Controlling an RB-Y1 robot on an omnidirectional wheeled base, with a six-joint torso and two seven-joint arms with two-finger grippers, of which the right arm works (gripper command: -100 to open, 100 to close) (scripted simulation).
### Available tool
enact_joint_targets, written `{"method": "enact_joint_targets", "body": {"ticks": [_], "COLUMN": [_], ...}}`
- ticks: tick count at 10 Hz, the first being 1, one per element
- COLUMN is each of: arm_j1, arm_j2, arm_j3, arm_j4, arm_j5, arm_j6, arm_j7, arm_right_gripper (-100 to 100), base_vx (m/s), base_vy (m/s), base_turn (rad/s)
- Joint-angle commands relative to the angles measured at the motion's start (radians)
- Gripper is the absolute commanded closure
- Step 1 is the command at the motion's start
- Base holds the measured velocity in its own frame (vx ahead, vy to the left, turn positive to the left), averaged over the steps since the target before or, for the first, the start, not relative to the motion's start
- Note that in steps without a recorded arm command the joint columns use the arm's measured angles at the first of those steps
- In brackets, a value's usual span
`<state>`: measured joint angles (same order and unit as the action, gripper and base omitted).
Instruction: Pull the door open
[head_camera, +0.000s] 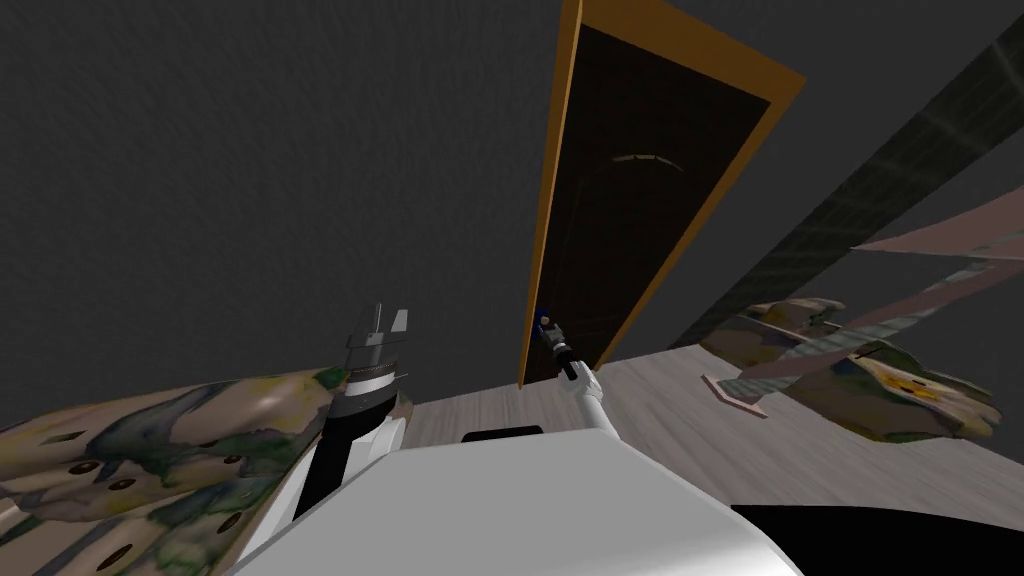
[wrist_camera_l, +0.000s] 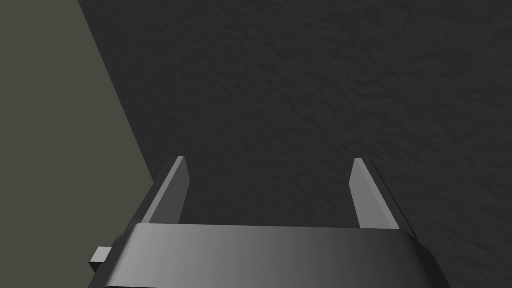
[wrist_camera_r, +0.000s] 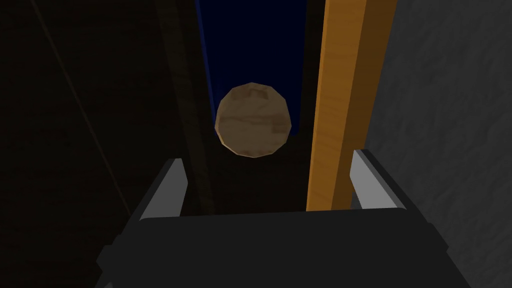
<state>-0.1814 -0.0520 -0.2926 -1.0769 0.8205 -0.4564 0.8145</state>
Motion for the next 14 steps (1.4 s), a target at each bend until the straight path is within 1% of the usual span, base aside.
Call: {"method": "enact_joint_targets", "body": {"ticks": [1,3,4,5,6,7,8,9,14], "arm_j1": [0.005,0.005,0.004,0.004,0.004,0.004,-0.002,-0.002,-0.002], "arm_j2": [0.001,0.003,0.006,0.007,0.010,0.013,0.010,0.010,0.010], "arm_j3": [-0.030,-0.066,-0.097,-0.111,-0.135,-0.152,-0.142,-0.142,-0.142], "arm_j4": [-0.004,-0.003,-0.002,-0.001,-0.001,0.000,0.007,0.007,0.007], "arm_j5": [-0.003,-0.007,-0.011,-0.012,-0.015,-0.017,-0.016,-0.016,-0.016], "arm_j6": [0.002,0.004,0.005,0.005,0.007,0.007,0.005,0.005,0.005], "arm_j7": [0.004,0.009,0.014,0.017,0.020,0.023,0.024,0.024,0.024], "arm_right_gripper": [-100,-100,-100,-100,-100,-100,-100,100,100], "base_vx": [0.035,0.031,0.039,0.046,0.041,0.043,0.020,-0.002,-0.002], "base_vy": [-0.015,-0.015,-0.026,-0.042,-0.049,-0.057,-0.030,0.003,0.003], "base_turn": [0.196,0.187,0.277,0.259,0.242,0.249,0.047,-0.046,-0.003]}}
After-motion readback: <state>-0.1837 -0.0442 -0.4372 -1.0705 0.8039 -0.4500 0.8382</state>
